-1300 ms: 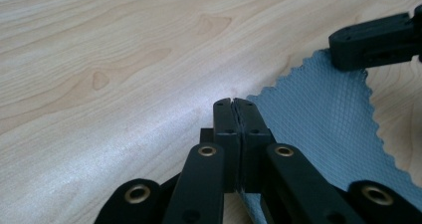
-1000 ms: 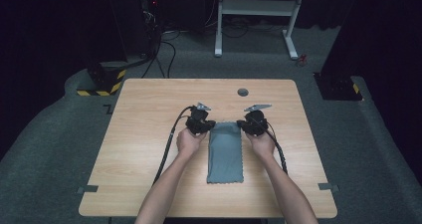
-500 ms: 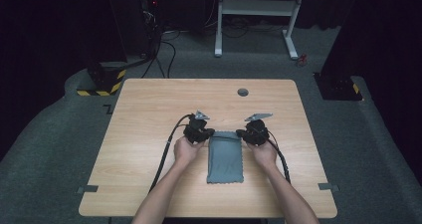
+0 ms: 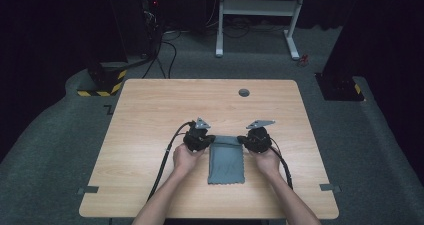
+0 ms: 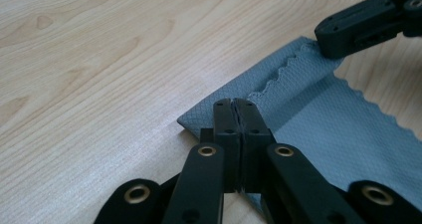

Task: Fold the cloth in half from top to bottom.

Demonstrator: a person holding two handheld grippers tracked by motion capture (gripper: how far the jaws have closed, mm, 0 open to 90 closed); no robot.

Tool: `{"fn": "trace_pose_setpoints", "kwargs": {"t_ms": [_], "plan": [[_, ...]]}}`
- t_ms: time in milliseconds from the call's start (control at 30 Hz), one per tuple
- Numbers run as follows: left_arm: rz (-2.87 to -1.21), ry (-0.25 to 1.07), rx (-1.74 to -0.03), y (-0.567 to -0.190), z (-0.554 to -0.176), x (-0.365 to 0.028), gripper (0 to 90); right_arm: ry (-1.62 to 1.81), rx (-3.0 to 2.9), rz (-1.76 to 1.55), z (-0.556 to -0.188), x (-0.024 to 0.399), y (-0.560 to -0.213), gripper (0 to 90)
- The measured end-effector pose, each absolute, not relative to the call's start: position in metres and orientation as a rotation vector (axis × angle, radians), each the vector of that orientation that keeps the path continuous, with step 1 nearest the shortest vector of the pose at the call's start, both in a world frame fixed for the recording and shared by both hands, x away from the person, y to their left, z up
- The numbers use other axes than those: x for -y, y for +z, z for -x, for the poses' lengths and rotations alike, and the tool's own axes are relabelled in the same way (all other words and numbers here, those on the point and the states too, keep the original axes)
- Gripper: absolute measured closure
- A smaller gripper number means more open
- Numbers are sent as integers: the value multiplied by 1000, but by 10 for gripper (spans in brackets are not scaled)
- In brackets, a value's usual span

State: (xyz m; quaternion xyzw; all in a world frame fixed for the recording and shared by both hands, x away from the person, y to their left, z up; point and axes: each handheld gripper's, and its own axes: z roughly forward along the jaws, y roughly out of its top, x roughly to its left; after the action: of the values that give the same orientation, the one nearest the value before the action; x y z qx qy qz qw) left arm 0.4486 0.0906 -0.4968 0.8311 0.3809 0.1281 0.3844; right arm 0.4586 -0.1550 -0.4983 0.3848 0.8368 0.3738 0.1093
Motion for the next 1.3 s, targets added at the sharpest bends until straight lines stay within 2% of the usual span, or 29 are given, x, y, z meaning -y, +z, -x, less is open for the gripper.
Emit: {"fn": "trace_pose_setpoints", "kwargs": {"t_ms": [1300], "plan": [[-2132, 266, -893, -500, -407, -94, 889, 1171, -2483, -1056, -414, 165, -499, 897]]}}
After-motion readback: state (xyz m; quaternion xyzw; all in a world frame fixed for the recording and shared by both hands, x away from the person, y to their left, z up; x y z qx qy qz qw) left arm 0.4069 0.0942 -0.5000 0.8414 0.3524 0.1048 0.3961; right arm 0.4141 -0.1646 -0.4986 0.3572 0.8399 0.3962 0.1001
